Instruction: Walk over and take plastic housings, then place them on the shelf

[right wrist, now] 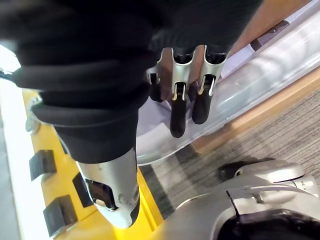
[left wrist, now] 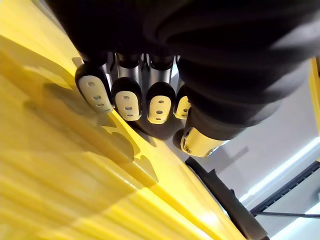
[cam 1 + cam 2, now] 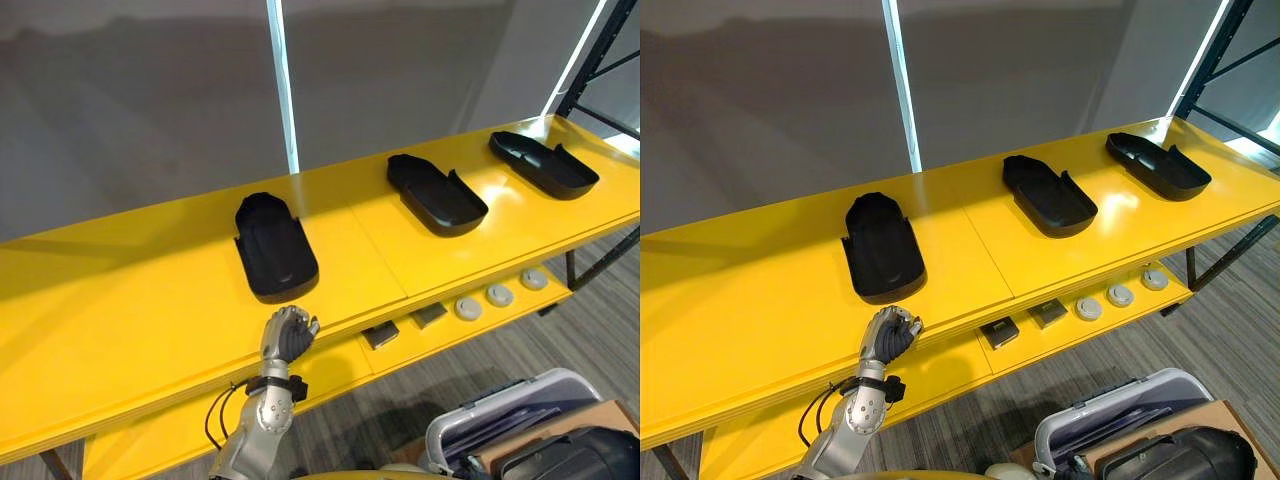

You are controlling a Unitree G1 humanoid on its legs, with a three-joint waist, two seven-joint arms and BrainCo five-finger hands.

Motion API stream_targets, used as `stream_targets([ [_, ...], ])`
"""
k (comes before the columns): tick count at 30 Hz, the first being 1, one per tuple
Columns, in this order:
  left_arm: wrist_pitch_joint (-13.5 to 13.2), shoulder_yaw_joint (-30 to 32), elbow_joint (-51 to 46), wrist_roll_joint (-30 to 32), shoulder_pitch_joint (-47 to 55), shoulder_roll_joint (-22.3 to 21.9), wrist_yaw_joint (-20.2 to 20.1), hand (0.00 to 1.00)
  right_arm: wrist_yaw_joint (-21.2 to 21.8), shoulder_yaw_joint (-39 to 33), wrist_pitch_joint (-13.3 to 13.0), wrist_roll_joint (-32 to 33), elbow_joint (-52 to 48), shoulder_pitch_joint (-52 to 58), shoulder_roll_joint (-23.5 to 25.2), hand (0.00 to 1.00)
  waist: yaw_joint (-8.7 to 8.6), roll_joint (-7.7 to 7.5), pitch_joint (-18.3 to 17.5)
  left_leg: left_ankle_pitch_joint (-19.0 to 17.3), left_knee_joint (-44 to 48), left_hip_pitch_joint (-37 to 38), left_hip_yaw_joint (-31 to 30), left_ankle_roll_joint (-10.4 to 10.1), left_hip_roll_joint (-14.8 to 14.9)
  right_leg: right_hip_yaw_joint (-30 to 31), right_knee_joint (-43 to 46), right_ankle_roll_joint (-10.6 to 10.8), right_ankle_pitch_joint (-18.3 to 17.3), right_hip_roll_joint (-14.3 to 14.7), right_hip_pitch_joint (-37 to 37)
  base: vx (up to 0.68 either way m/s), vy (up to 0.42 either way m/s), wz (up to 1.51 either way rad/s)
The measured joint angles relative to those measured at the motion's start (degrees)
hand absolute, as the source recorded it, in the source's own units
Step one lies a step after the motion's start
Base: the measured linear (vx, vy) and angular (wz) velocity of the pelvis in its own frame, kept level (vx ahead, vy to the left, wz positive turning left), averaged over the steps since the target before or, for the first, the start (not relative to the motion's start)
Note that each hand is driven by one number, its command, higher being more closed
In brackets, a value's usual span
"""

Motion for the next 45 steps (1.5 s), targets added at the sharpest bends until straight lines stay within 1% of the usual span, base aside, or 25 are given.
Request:
stream_targets([
  [5, 1.0, 0.9, 1.8, -1.3, -2.5, -0.1, -0.1, 1.00, 0.0, 0.0, 0.3, -0.7, 0.3, -0.5, 0.0, 0.00, -0.48, 0.08, -0.1, 0.0, 0.0, 0.0, 0.2, 0.0, 0.0, 0.1, -0.3, 0.0, 0.2, 0.0, 0.0, 0.00, -0.001, -0.01],
  [7, 1.4, 2.2, 2.0, -1.8, -2.8, -0.1, -0.1, 1.00, 0.3, 0.0, 0.4, -1.3, 0.3, -0.9, 0.0, 0.00, -1.31, 0.08, -0.1, 0.0, 0.0, 0.0, 0.3, 0.0, 0.0, 0.2, -0.4, 0.0, 0.4, 0.0, 0.0, -0.01, -0.009, -0.03],
  [10, 2.4, 2.6, 2.8, -2.7, -4.2, 0.0, -0.1, 1.00, 0.7, 0.0, 0.8, -1.4, 0.3, -1.0, -0.1, 0.00, -1.34, 0.12, -0.1, 0.0, 0.0, -0.3, 0.6, 0.0, 0.0, 0.6, -1.3, -0.1, 1.2, 0.1, 0.0, -0.02, -0.005, -0.06],
  [12, 2.5, 3.2, 3.0, -2.9, -4.8, -0.1, -0.1, 1.00, 0.8, 0.0, 0.9, -1.8, 0.3, -1.1, -0.1, 0.00, -1.34, 0.11, -0.1, 0.0, 0.0, -0.6, 0.9, 0.0, 0.0, 1.0, -1.7, 0.0, 1.5, 0.1, -0.1, -0.02, -0.002, -0.08],
  [15, 3.1, 4.7, 3.0, -3.5, -5.0, -0.1, -0.1, 1.00, 0.9, 0.0, 1.1, -1.8, 0.3, -1.3, -0.1, 0.00, -1.46, 0.14, -0.1, 0.0, 0.0, -0.6, 1.4, 0.0, 0.0, 1.6, -2.1, 0.2, 1.7, 0.1, -0.2, -0.02, -0.001, -0.10],
  [16, 3.7, 4.9, 3.1, -4.1, -5.6, -0.1, -0.1, 1.00, 0.9, 0.0, 1.2, -1.8, 0.3, -1.3, -0.1, 0.00, -1.44, 0.12, -0.1, 0.0, 0.0, -0.7, 1.5, 0.0, 0.0, 1.6, -2.1, 0.3, 1.6, 0.1, -0.3, -0.02, -0.003, -0.04],
  [19, 4.1, 5.8, 4.3, -5.2, -7.0, -0.2, -0.1, 1.00, 0.9, 0.0, 1.3, -1.9, 0.3, -1.4, -0.1, 0.00, -1.47, 0.11, -0.1, -0.1, 0.0, -0.7, 1.4, -0.1, -0.1, 1.6, -2.1, 0.4, 1.6, 0.1, -0.3, 0.00, 0.000, 0.00],
  [25, 4.1, 7.0, 4.9, -6.4, -8.2, -0.6, -0.1, 1.00, 1.0, -0.1, 1.3, -1.9, 0.3, -1.4, -0.1, 0.00, -1.47, 0.09, -0.1, 0.0, 0.0, -1.0, 1.1, 0.0, -0.1, 1.2, -2.2, 0.3, 1.6, 0.1, -0.4, 0.01, -0.005, 0.02],
  [29, 4.1, 7.0, 6.3, -8.2, -9.7, -0.7, 0.0, 1.00, 1.0, -0.1, 1.4, -1.9, 0.3, -1.4, -0.1, 0.00, -1.51, 0.09, -0.1, 0.0, 0.0, -1.0, 0.5, 0.0, -0.2, 0.5, -2.2, 0.2, 1.7, 0.0, -0.2, 0.01, -0.008, 0.07],
  [36, 3.6, 6.9, 5.9, -11.2, -9.8, -1.2, -0.1, 1.00, 1.0, -0.1, 1.4, -1.9, 0.3, -1.4, -0.1, 0.00, -1.48, 0.09, -0.1, 0.0, -0.1, -1.1, 0.0, 0.0, -0.2, 0.0, -2.2, 0.2, 1.7, -0.2, 0.0, 0.00, -0.002, 0.02],
  [38, 3.5, 6.7, 4.0, -12.8, -9.7, -1.1, -0.2, 1.00, 1.0, -0.1, 1.4, -1.9, 0.4, -1.5, -0.1, 0.00, -1.45, 0.09, -0.1, 0.0, -0.1, -1.1, -0.2, 0.1, -0.3, -0.2, -2.2, 0.2, 1.7, -0.2, 0.0, -0.01, -0.003, 0.06],
  [39, 3.4, 6.4, 0.6, -13.2, -9.3, -1.0, -0.2, 1.00, 1.0, -0.1, 1.4, -1.9, 0.4, -1.5, -0.1, 0.00, -1.46, 0.10, -0.1, 0.1, -0.1, -1.2, -0.5, 0.1, -0.4, -0.6, -2.2, 0.2, 1.7, -0.3, 0.0, -0.01, -0.003, 0.15],
  [42, 1.1, 6.0, -8.6, -14.2, -9.0, -0.3, -0.2, 1.00, 1.0, -0.1, 1.4, -1.8, 0.7, -1.7, -0.2, 0.00, -1.38, 0.16, 0.1, 0.3, -0.1, -1.1, -1.8, 0.5, -0.6, -1.7, -2.2, 0.4, 1.6, -0.5, 0.9, 0.00, -0.001, 0.20],
  [45, -2.7, 7.9, -19.7, -16.3, -8.3, 0.6, 0.8, 1.00, 1.1, 0.0, 1.3, -1.9, 2.4, -2.6, -0.7, 0.00, -0.80, 0.35, 0.2, 0.5, 0.0, -1.2, -2.3, 0.7, -0.7, -2.0, -2.0, 0.4, 1.5, -0.7, 1.0, -0.01, 0.006, 0.10],
])
